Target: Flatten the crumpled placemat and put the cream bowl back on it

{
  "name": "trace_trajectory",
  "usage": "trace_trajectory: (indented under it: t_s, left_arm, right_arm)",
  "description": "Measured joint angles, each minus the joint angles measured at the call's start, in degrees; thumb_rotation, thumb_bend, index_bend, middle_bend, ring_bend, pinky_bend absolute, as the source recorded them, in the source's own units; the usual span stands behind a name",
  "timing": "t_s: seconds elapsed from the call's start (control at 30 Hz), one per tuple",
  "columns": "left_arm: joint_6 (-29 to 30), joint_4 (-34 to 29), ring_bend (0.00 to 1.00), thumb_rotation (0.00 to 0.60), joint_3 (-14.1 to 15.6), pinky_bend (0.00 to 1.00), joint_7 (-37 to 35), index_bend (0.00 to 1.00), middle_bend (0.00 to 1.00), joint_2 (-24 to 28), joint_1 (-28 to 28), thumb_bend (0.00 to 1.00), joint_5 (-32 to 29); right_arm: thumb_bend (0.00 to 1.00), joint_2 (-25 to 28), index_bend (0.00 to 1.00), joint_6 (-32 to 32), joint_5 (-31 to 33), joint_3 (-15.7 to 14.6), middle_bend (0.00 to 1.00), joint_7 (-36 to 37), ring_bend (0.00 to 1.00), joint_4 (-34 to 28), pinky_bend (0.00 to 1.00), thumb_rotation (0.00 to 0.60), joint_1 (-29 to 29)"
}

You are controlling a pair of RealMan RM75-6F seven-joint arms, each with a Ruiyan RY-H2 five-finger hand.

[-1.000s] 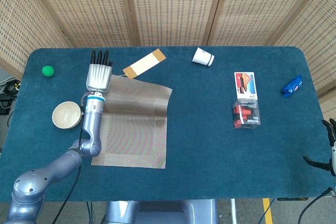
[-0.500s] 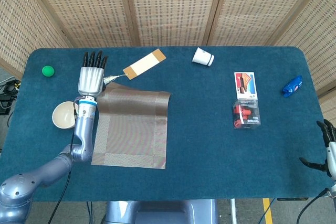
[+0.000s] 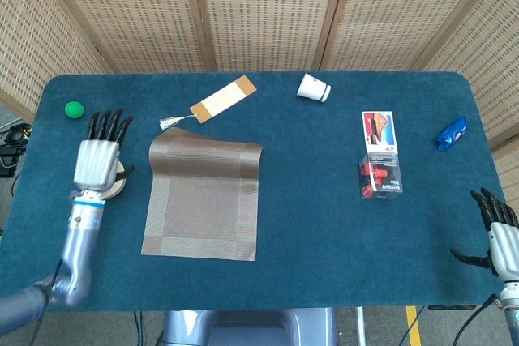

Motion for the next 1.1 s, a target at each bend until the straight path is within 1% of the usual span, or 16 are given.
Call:
trace_trajectory:
  t_s: [0.13,0.2,0.33,0.5,0.63,0.77,0.87,0.97,1.1]
  left_arm:
    - [7.0,-8.6,0.00,0.600,5.6,0.00,-0.7,0.12,0.00,4.7,7.6,0.09,3.9]
    - [10.1,-10.9,0.00,0.600,8.2,0.00,-1.0,0.12,0.00,5.9,10.7,0.09,6.1]
    - [14.6,-11.4,0.00,0.600,11.6,0.00,-2.2,0.12,0.00,7.1,15.6,0.09,9.2]
    - [16.2,-9.4,0.00,0.600,13.7,0.00,-5.1,0.12,0.00,7.8,19.5,0.09,10.5]
    - [16.7,-6.3,0.00,0.600,14.2,0.00,-7.1,0.12,0.00,7.7,21.5,0.09,11.0]
    - [16.9,-4.8,0.00,0.600,14.1,0.00,-8.2,0.12,0.00,7.3,22.8,0.09,11.8]
    - [16.9,-4.3,0.00,0.600,13.7,0.00,-8.4,0.12,0.00,6.9,23.2,0.09,12.6]
    - [16.5,-4.0,0.00,0.600,13.2,0.00,-8.5,0.12,0.00,6.7,23.3,0.09,13.0]
    - [15.7,-3.6,0.00,0.600,12.4,0.00,-9.1,0.12,0.00,6.6,23.5,0.09,12.8]
  right_arm:
    - [0.06,0.0,0.06,0.5,-1.5,-0.6,0.00,0.0,0.00,-0.2,0.00,0.600,0.0]
    - [0.06,0.0,0.06,0.9,-2.2,-0.8,0.00,0.1,0.00,-0.3,0.00,0.600,-0.1]
    - [0.06,0.1,0.06,1.5,-3.5,-1.2,0.00,0.4,0.00,-0.4,0.00,0.600,-0.1]
    - [0.06,0.2,0.06,2.1,-5.8,-1.9,0.00,0.7,0.00,0.7,0.00,0.600,0.0]
    - [0.04,-0.1,0.07,3.2,-9.0,-2.4,0.00,2.4,0.00,3.5,0.00,0.600,0.4]
    - [0.04,-0.7,0.09,5.4,-14.4,-3.1,0.00,5.5,0.00,7.2,0.00,0.600,1.5]
    - [0.04,-1.0,0.13,7.2,-19.7,-3.6,0.00,7.3,0.00,10.1,0.00,0.600,3.2]
    - [0.05,-1.6,0.20,8.6,-24.9,-4.1,0.00,8.4,0.00,12.6,0.00,0.600,5.8]
    - [0.05,-2.8,0.31,9.7,-30.9,-5.3,0.01,9.3,0.00,13.9,0.00,0.600,9.3]
